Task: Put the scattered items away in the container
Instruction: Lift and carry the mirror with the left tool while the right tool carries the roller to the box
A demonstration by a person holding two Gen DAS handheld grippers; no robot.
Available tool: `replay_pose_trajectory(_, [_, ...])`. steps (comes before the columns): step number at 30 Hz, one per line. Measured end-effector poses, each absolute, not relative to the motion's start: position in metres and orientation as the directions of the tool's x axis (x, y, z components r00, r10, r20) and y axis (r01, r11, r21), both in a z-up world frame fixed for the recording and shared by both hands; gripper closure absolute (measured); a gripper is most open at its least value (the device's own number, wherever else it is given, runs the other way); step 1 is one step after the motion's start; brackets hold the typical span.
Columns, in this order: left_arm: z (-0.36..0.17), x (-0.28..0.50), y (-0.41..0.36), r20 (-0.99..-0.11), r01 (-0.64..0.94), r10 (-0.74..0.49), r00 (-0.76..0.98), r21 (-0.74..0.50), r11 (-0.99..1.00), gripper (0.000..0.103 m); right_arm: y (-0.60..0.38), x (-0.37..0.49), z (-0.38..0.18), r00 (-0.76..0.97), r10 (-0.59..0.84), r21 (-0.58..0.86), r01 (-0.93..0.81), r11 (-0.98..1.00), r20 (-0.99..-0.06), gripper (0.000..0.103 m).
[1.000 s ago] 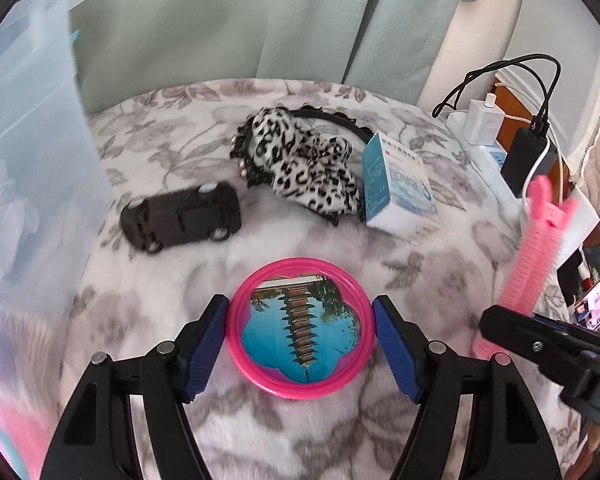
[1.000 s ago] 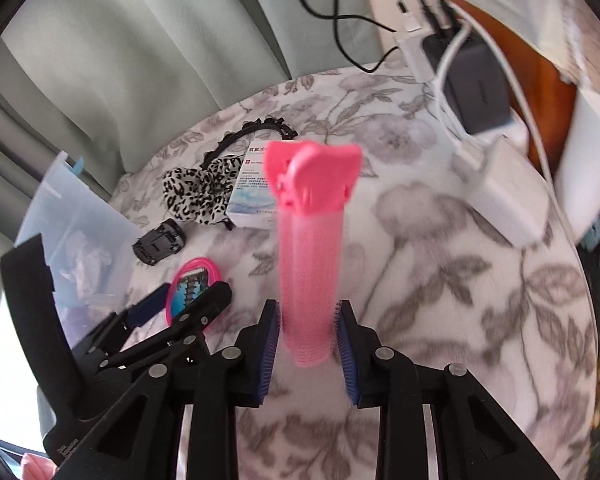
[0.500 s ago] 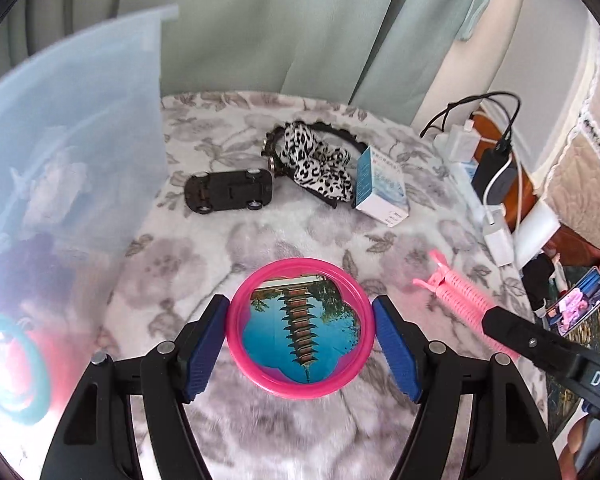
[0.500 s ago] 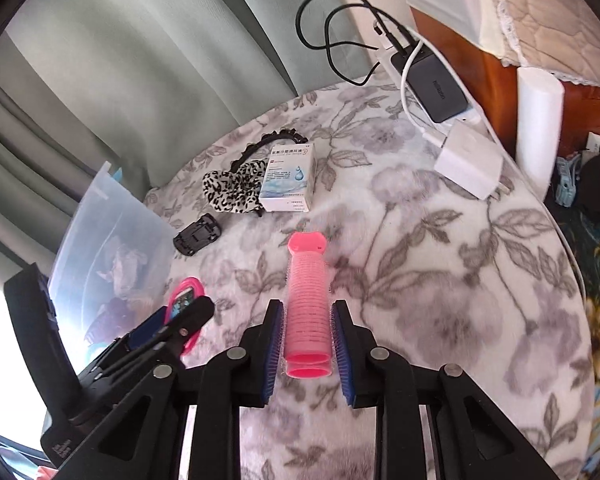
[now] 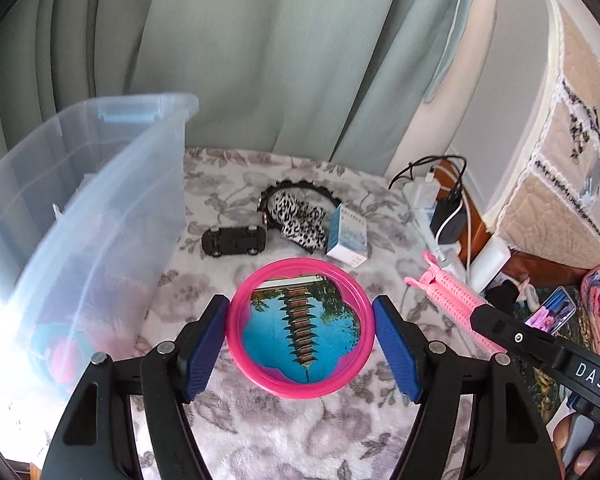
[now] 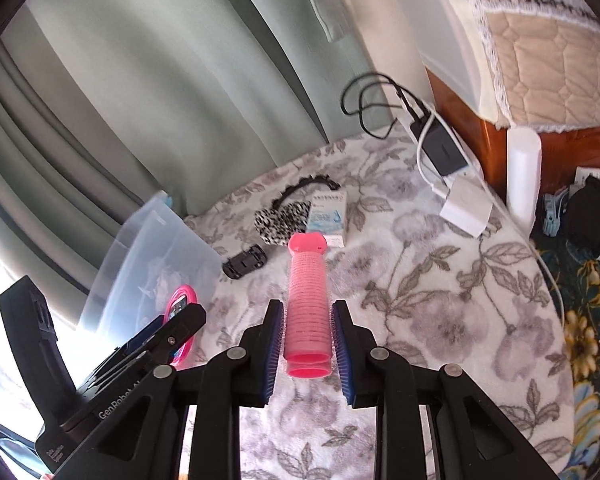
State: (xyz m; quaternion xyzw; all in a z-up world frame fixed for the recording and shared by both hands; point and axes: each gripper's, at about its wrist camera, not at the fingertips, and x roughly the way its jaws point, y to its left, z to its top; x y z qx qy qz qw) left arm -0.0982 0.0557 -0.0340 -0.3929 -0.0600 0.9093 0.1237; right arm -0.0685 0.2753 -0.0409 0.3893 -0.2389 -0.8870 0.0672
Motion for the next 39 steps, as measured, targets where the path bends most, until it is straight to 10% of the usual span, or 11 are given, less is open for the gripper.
replay_pose_trajectory(39, [0.082,-0.016,-0.031,-0.428,-0.124,0.232,-0.873,-0.266,-0.956,0.029,0.172,-0.015,0.086,-0.794,-0.418,0.415,0.233,-0.880,-0.441,0.076])
